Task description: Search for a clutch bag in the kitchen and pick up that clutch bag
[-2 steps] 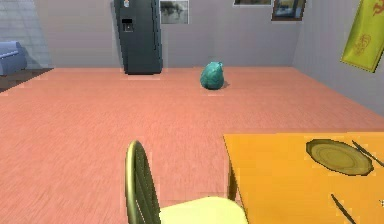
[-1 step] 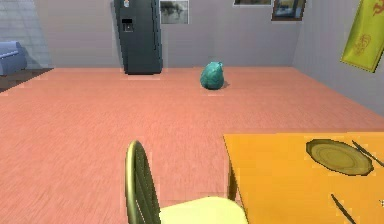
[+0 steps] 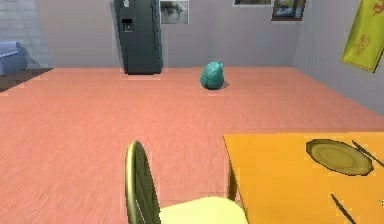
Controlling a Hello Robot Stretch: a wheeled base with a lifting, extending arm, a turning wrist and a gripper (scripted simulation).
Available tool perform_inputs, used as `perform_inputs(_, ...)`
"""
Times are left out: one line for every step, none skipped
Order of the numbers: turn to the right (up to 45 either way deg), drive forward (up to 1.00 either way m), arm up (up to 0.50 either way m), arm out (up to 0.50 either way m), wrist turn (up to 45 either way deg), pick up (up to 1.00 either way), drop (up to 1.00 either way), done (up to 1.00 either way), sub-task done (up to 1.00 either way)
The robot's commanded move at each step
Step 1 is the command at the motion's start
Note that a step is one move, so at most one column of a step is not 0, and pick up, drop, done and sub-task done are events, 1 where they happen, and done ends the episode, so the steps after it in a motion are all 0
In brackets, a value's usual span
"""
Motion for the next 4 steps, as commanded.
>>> perform_inputs(0.0,0.0,0.0,0.0,3.0,0.0,0.0,0.0,0.0)
perform_inputs(0.0,0.0,-0.3,0.0,0.0,0.0,0.0,0.0,0.0)
perform_inputs(0.0,0.0,0.0,0.0,0.0,1.0,0.0,0.0,0.0)
perform_inputs(0.0,0.0,0.1,0.0,0.0,0.0,0.0,0.0,0.0)
